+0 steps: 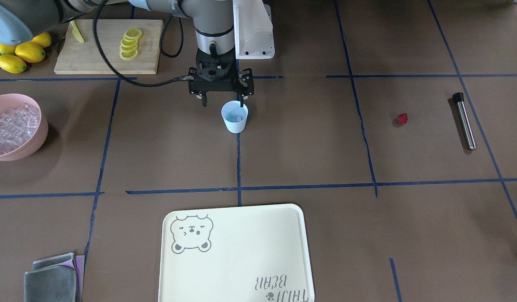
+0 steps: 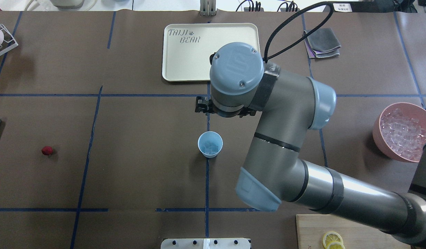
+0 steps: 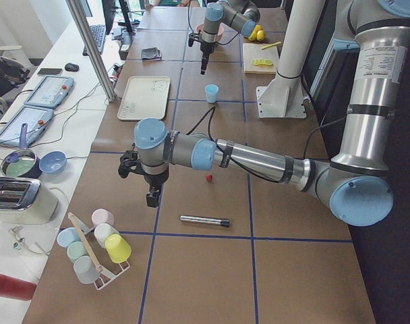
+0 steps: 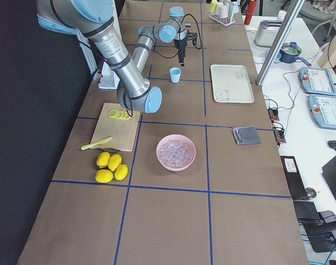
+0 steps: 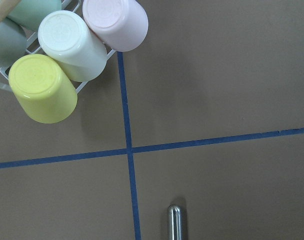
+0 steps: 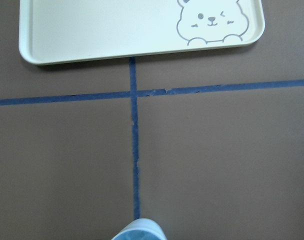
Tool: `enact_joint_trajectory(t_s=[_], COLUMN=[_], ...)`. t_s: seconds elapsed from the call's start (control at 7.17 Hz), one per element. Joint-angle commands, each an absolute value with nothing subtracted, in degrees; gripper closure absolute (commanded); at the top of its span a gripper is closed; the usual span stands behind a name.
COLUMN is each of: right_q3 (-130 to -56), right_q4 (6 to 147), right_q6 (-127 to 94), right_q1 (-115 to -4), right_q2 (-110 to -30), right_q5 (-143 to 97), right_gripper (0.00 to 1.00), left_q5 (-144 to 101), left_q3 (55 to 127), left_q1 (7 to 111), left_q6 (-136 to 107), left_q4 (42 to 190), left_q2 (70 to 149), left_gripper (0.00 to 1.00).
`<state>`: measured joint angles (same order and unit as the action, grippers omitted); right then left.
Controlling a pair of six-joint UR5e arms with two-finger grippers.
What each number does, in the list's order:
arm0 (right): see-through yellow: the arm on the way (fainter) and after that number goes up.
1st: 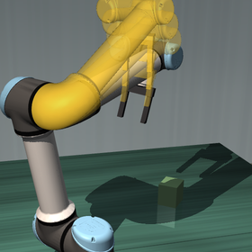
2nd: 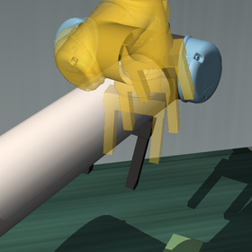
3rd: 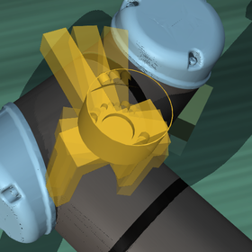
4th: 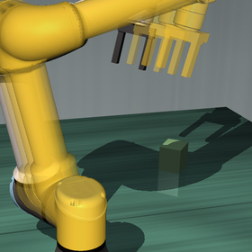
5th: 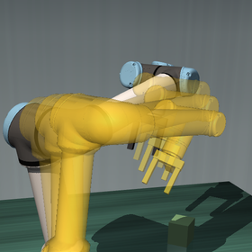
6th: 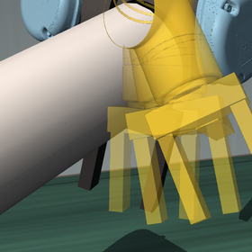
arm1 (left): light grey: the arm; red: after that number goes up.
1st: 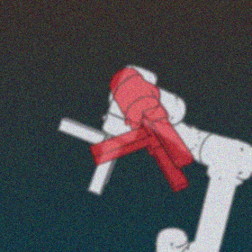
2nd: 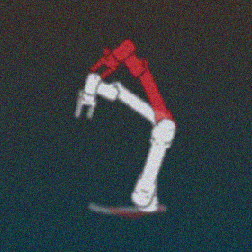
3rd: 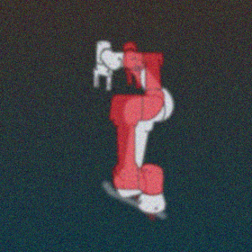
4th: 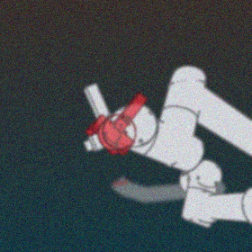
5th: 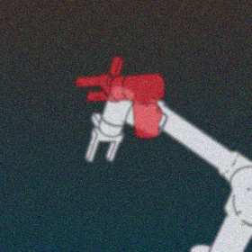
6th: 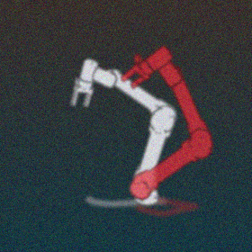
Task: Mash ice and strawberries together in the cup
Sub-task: 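Withdraw the right gripper back toward the pink bowl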
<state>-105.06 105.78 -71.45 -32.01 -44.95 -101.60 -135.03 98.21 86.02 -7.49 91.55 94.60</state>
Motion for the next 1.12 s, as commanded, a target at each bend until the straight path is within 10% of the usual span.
enact_joint_trajectory(t_s=[0.0, 0.98], right_q3=[-109.8, -109.9], right_q4=[106.6, 105.9], right_q6=[-62.8, -14.0], right_q1=[-41.2, -74.7], right_q2=[-51.2, -72.8], right_q5=[-108.0, -128.6], right_gripper=[0.01, 0.01], left_q5=[-131.4, -113.3], left_q3=[99.6, 113.7], left_q1=[77.7, 50.7], left_q6=[-26.3, -62.3], left_q4=[109.7, 124.6], left_q2=[89.1, 78.0], left_gripper=[0.0, 0.0])
